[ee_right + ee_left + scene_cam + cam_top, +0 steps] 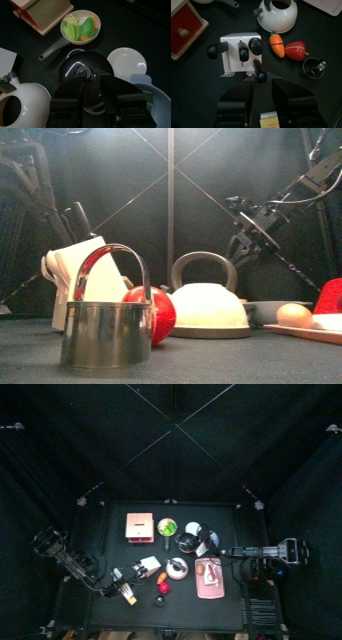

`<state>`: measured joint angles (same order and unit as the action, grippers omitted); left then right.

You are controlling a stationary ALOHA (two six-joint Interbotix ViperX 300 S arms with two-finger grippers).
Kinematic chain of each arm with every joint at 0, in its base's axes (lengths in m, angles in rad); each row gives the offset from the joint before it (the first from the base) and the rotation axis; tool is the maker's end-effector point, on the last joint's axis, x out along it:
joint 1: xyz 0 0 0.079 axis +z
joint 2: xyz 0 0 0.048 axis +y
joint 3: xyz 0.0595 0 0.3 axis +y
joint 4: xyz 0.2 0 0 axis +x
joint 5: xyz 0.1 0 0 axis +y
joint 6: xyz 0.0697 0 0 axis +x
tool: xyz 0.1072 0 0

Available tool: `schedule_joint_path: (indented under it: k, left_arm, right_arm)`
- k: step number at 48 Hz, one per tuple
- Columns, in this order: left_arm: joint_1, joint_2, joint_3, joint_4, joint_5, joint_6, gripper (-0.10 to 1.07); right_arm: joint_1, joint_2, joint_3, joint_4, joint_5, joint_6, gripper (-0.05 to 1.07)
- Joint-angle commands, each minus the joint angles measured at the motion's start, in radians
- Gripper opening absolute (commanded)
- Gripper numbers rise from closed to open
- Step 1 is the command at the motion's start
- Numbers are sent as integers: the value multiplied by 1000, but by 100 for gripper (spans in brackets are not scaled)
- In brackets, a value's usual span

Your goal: Grab pairing knife

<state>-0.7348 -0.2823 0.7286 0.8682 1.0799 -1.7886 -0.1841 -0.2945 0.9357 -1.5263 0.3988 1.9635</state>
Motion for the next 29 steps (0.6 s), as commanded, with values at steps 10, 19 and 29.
schedule_joint_path:
  k: [10,19,29]
  left_arm:
    - [17,0,9,6,-6,-3,68]
    - [34,0,12,31,-21,-3,68]
    - [60,0,21,43,-71,-3,68]
  right_arm:
    - [-6,-8,-21,-5,-2,-2,65]
    - [-8,-3,-25,-5,-2,0,65]
    - [-9,2,-25,-5,-2,-2,65]
